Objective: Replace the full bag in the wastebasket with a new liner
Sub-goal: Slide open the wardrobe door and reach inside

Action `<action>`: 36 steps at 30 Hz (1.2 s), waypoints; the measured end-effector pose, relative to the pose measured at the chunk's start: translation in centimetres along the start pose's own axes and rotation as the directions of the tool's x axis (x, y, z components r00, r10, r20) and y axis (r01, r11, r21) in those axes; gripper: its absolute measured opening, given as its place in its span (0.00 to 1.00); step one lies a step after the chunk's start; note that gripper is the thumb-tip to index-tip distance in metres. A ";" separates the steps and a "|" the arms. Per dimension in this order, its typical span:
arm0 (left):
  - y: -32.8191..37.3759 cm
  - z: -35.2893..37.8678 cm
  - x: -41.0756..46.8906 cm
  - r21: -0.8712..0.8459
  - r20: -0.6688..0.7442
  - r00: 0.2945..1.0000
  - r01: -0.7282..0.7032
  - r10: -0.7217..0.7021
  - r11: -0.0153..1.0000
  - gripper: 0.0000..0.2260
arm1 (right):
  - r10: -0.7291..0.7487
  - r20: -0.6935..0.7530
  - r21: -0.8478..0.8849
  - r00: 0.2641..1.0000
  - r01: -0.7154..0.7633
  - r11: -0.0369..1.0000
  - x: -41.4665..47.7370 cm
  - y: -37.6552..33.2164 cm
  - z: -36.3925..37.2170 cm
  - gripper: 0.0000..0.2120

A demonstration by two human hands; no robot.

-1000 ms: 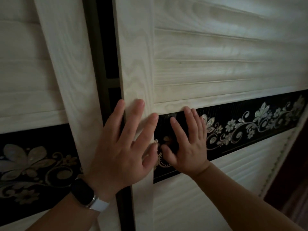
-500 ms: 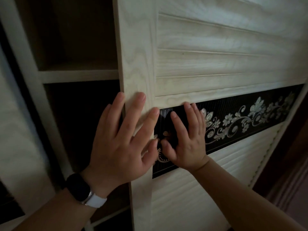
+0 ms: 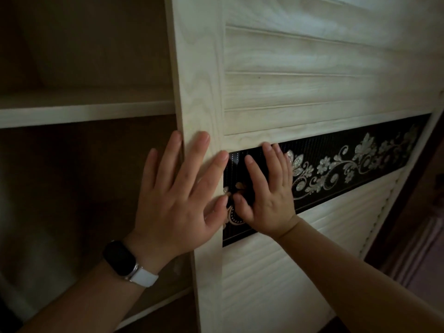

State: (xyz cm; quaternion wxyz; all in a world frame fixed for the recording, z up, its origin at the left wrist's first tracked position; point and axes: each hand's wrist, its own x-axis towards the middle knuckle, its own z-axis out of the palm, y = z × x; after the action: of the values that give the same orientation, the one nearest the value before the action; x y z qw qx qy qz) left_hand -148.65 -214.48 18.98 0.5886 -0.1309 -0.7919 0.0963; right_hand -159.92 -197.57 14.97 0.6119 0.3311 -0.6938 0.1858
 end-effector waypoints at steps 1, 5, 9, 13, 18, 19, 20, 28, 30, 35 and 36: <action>0.5 0.4 0.3 0.003 0.000 1.000 -0.002 0.002 1.000 0.30 | 0.000 0.001 -0.005 1.000 0.000 1.000 -0.1 0.7 -0.1 0.30; 2.0 1.9 1.4 -0.011 -0.001 1.000 -0.013 0.013 1.000 0.30 | -0.005 0.012 -0.020 1.000 0.005 1.000 -0.4 3.0 -0.2 0.30; 3.0 2.8 2.0 -0.018 0.005 1.000 -0.011 0.012 1.000 0.30 | 0.002 0.032 -0.017 0.999 -0.002 1.000 -0.7 4.2 -0.5 0.30; 3.7 3.5 2.6 -0.041 0.002 1.000 -0.023 0.023 0.999 0.29 | 0.018 0.056 -0.005 0.998 -0.018 1.000 -0.8 5.0 -1.3 0.30; 4.4 4.3 3.1 -0.079 0.010 0.999 -0.033 0.034 0.996 0.29 | 0.037 0.105 -0.016 0.994 -0.036 0.999 -0.8 5.8 -2.2 0.30; 4.6 4.4 3.2 -0.083 0.010 0.999 -0.034 0.035 0.996 0.28 | 0.047 0.116 -0.019 0.992 -0.045 0.999 -0.9 5.9 -2.4 0.30; 4.8 4.5 3.3 -0.087 0.011 0.999 -0.035 0.036 0.996 0.28 | 0.058 0.128 -0.023 0.990 -0.056 0.998 -0.9 6.0 -2.7 0.30; 6.0 5.5 4.0 -0.108 0.045 0.998 -0.041 0.046 0.993 0.28 | 0.154 0.230 -0.055 0.961 -0.145 0.988 -0.7 5.7 -5.2 0.27; 6.3 5.6 4.2 -0.109 0.055 0.997 -0.039 0.046 0.993 0.28 | 0.186 0.258 -0.060 0.948 -0.176 0.983 -0.6 5.5 -5.8 0.27; 6.0 5.0 4.0 -0.129 0.090 0.993 -0.062 0.074 0.990 0.29 | 0.210 0.301 -0.056 0.930 -0.203 0.978 -0.5 4.5 -7.3 0.24; 5.6 4.8 3.9 -0.153 0.090 0.992 -0.074 0.088 0.985 0.30 | 0.200 0.291 -0.041 0.936 -0.196 0.980 -0.4 4.1 -7.5 0.24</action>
State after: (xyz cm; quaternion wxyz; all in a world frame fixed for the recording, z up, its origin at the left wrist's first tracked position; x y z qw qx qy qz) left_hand -153.78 -207.90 19.37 0.5337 -0.2019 -0.8185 0.0668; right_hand -157.25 -189.60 16.50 0.4824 0.2799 -0.8077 0.1913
